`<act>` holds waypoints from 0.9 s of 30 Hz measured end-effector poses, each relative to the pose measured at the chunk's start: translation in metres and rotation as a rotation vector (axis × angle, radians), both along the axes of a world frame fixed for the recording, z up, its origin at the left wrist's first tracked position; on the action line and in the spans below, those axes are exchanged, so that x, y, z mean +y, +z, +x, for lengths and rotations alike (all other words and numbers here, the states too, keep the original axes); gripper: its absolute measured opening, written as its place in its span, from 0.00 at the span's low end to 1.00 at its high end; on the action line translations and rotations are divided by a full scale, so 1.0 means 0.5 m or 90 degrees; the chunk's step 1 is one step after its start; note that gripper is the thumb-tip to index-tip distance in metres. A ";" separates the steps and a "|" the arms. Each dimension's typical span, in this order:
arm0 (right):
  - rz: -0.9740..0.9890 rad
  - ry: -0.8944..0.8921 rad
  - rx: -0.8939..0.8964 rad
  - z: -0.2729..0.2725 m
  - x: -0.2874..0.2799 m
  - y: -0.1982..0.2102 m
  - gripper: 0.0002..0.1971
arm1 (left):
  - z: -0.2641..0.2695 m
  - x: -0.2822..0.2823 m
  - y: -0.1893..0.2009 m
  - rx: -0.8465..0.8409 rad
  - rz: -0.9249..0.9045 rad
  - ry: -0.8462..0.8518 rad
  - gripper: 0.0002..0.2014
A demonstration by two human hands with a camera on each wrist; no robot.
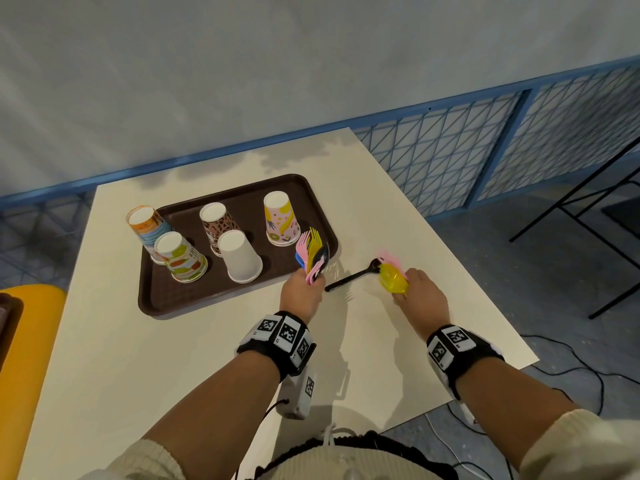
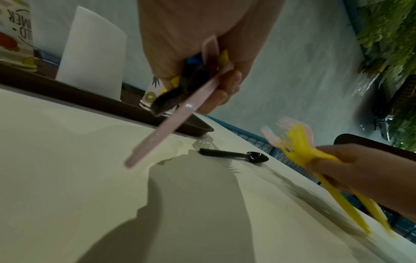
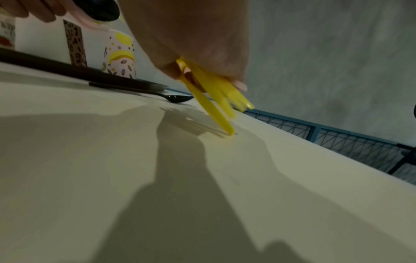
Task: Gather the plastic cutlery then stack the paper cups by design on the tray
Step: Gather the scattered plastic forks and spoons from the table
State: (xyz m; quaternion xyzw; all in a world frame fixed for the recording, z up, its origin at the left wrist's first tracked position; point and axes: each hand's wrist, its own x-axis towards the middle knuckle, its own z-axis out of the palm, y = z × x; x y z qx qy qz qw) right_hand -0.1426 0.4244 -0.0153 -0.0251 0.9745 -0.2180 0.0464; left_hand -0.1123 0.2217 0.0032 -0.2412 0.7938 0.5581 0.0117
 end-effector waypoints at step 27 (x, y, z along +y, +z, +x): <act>-0.098 0.071 -0.113 -0.021 -0.124 -0.004 0.23 | 0.060 -0.014 0.029 -0.007 -0.044 0.012 0.10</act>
